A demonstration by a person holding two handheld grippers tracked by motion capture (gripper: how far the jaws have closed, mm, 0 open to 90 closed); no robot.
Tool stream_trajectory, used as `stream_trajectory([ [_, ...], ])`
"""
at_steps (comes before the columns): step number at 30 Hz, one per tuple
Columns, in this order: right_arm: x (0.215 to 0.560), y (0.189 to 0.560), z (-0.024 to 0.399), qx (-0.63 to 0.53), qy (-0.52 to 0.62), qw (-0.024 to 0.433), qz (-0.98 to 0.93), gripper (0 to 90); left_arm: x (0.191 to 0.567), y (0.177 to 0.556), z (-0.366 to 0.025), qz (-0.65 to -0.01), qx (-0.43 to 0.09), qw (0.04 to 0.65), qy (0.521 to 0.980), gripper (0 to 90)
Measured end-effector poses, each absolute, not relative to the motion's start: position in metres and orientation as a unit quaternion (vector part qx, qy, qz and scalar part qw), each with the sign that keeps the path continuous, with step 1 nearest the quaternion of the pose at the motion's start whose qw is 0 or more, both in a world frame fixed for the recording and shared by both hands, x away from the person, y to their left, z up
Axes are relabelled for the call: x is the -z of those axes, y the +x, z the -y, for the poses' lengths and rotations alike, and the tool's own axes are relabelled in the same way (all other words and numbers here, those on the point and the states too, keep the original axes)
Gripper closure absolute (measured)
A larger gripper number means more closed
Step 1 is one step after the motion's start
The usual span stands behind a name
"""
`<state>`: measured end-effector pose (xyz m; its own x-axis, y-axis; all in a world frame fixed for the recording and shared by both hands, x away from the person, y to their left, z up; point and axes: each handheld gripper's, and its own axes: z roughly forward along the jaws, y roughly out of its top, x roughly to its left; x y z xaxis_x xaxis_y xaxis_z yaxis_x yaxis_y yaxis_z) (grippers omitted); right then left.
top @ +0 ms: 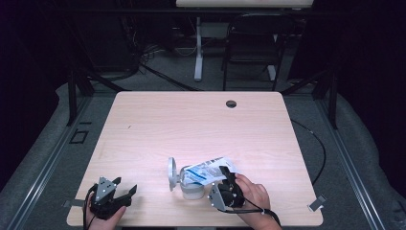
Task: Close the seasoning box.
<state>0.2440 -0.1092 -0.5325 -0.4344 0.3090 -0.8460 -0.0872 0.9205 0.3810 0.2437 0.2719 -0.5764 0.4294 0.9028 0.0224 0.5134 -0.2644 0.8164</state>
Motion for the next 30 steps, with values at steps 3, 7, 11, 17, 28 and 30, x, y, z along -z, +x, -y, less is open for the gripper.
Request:
stream_trajectory([
  [3, 0.533, 0.244, 0.108, -0.184, 0.057, 0.531, -0.825, 88.9, 0.577, 0.244, -0.272, -0.470, -0.254, 0.384, 0.753, 32.1],
  [7, 0.531, 0.244, 0.106, -0.178, 0.054, 0.534, -0.825, 90.0, 0.577, 0.244, -0.272, -0.470, -0.254, 0.383, 0.754, 32.1],
  [11, 0.530, 0.244, 0.106, -0.179, 0.055, 0.532, -0.826, 90.0, 0.577, 0.244, -0.272, -0.470, -0.254, 0.383, 0.753, 32.1],
  [17, 0.528, 0.244, 0.106, -0.212, 0.082, 0.514, -0.827, 90.0, 0.577, 0.244, -0.272, -0.470, -0.254, 0.382, 0.754, 32.1],
  [28, 0.519, 0.252, 0.120, -0.291, 0.174, 0.460, -0.821, 90.0, 0.577, 0.244, -0.272, -0.468, -0.254, 0.382, 0.755, 32.1],
  [30, 0.519, 0.252, 0.122, -0.305, 0.184, 0.449, -0.819, 90.0, 0.577, 0.244, -0.272, -0.468, -0.254, 0.382, 0.755, 32.1],
])
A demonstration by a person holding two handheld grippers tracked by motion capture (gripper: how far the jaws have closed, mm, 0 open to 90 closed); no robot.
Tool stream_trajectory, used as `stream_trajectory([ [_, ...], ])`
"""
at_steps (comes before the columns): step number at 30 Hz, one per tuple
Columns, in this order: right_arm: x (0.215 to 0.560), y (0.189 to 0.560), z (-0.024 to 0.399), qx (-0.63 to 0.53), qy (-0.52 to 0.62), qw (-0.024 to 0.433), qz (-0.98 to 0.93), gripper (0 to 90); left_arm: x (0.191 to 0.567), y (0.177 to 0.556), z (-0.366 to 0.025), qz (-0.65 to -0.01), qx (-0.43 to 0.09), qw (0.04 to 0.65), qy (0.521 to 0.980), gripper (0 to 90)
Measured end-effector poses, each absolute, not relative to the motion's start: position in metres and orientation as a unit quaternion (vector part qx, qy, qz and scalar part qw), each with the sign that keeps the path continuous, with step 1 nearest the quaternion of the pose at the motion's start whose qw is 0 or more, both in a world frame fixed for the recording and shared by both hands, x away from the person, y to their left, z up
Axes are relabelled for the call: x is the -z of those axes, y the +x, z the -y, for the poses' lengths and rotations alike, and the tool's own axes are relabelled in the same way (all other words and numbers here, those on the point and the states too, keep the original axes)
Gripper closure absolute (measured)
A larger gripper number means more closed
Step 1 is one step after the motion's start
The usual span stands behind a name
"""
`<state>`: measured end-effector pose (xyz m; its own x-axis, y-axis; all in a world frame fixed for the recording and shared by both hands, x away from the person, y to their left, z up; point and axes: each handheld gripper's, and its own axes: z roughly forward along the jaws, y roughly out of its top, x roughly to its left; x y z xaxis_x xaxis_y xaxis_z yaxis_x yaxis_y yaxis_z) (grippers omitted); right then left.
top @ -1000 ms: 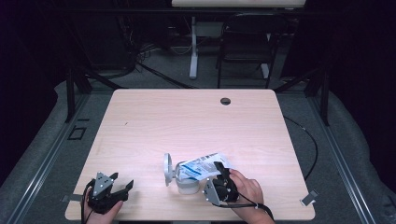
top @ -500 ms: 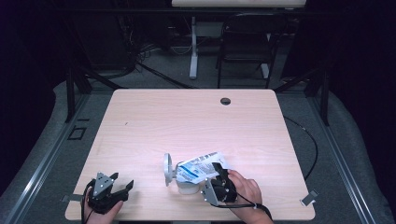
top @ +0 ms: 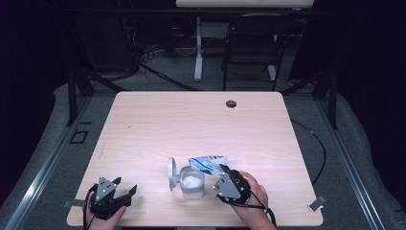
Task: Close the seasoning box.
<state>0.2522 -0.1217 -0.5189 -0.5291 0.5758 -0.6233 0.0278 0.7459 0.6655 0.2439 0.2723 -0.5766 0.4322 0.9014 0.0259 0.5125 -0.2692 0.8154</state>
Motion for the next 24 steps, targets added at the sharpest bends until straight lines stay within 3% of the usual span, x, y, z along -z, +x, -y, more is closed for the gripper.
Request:
stream_trajectory([
  [15, 0.516, 0.266, 0.145, -0.411, 0.299, 0.364, -0.780, 90.0, 0.577, 0.244, -0.272, -0.470, -0.253, 0.383, 0.754, 32.1],
  [24, 0.522, 0.273, 0.154, -0.420, 0.337, 0.350, -0.766, 89.9, 0.577, 0.244, -0.272, -0.470, -0.253, 0.383, 0.754, 32.1],
])
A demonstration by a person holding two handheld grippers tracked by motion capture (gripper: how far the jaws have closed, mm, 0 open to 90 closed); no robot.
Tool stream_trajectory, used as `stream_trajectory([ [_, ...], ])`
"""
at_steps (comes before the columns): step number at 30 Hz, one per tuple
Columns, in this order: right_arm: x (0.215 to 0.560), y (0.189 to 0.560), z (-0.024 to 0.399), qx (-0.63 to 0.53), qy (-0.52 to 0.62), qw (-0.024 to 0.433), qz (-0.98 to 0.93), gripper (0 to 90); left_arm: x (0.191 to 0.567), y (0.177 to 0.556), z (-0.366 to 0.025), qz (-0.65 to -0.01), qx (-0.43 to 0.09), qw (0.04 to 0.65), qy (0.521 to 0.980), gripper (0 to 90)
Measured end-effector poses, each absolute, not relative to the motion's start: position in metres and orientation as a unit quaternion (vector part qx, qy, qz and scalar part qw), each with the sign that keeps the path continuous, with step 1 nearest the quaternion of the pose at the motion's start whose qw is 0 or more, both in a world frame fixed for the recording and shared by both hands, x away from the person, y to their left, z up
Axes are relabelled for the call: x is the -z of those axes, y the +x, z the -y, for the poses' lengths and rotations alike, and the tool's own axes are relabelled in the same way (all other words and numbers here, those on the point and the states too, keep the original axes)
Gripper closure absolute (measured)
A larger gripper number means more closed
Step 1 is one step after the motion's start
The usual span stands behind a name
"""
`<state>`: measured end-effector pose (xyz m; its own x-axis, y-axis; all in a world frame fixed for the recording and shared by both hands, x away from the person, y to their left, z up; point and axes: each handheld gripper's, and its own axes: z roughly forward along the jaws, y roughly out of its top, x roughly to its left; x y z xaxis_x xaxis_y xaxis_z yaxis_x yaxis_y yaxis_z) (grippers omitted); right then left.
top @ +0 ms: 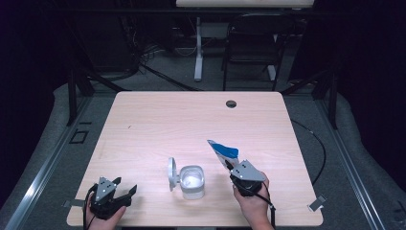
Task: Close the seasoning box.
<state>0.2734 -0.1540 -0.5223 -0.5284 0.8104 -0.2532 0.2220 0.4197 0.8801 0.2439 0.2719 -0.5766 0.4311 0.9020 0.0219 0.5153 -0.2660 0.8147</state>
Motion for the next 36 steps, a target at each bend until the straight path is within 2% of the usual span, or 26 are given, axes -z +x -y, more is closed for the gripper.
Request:
stream_trajectory([
  [21, 0.544, 0.299, 0.184, -0.395, 0.444, 0.318, -0.739, 89.8, 0.577, 0.244, -0.272, -0.469, -0.252, 0.382, 0.755, 32.2],
  [36, 0.552, 0.305, 0.195, -0.380, 0.471, 0.300, -0.737, 88.5, 0.577, 0.244, -0.272, -0.470, -0.250, 0.382, 0.756, 32.2],
])
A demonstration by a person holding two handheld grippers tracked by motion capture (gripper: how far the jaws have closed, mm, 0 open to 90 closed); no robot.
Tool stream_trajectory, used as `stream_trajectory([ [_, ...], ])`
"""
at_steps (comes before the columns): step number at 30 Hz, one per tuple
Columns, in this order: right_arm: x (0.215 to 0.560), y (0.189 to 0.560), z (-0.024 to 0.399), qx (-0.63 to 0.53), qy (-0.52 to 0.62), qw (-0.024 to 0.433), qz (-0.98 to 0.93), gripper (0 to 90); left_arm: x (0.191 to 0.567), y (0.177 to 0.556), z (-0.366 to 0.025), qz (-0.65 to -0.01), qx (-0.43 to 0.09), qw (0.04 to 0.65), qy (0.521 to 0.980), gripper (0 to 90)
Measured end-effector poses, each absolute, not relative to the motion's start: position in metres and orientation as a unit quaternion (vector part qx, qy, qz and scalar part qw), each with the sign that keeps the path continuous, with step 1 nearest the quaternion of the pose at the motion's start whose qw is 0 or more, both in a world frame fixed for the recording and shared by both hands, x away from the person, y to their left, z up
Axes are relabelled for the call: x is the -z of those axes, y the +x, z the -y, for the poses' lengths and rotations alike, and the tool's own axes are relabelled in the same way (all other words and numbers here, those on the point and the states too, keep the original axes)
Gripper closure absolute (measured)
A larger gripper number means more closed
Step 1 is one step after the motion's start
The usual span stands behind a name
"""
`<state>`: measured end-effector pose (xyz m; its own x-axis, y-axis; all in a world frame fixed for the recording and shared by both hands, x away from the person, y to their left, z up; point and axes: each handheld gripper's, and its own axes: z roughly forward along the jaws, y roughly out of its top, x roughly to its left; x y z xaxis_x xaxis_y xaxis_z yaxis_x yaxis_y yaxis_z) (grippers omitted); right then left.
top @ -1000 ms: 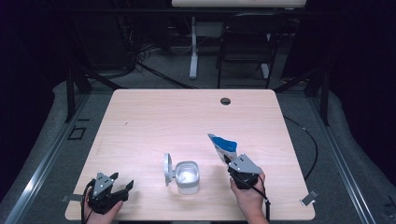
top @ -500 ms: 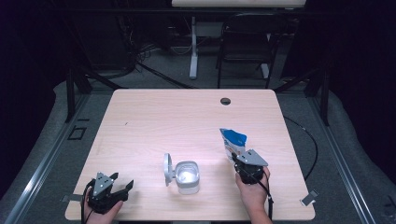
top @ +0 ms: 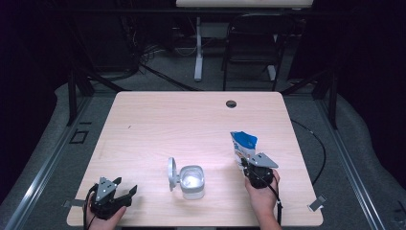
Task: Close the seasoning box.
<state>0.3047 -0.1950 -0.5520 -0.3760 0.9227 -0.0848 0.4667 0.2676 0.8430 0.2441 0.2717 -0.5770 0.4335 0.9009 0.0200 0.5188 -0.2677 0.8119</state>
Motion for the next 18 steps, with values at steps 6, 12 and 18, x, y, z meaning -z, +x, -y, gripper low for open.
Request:
stream_trajectory([
  [6, 0.5555, 0.3064, 0.1966, -0.373, 0.475, 0.296, -0.740, 87.4, 0.5770, 0.2441, -0.2718, -0.469, -0.251, 0.381, 0.756, 32.2],
  [12, 0.5552, 0.3059, 0.1986, -0.370, 0.478, 0.291, -0.742, 80.2, 0.5768, 0.2442, -0.2726, -0.468, -0.253, 0.382, 0.756, 32.2],
  [18, 0.5527, 0.3006, 0.1990, -0.368, 0.471, 0.296, -0.745, 74.5, 0.5765, 0.2437, -0.2719, -0.469, -0.253, 0.383, 0.755, 32.2],
])
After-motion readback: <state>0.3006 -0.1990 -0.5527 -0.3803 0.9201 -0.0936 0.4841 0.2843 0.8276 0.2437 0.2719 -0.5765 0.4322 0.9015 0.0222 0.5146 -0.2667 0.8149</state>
